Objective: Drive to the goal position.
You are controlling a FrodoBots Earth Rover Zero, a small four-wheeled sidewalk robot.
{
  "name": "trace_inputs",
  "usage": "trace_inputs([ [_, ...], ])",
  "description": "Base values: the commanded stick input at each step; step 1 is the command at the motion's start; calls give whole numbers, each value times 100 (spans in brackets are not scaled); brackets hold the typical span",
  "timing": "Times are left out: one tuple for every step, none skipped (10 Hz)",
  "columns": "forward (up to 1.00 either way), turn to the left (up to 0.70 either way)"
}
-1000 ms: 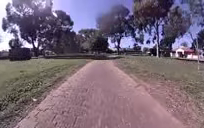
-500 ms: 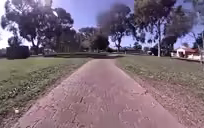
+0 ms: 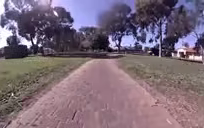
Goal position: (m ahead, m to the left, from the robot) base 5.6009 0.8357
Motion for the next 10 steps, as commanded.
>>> trace_inputs([
  [70, 0],
  [70, 0],
  [70, 0],
  [70, 0],
  [70, 0],
  [70, 0],
  [70, 0],
  [70, 0],
  [70, 0],
  [70, 0],
])
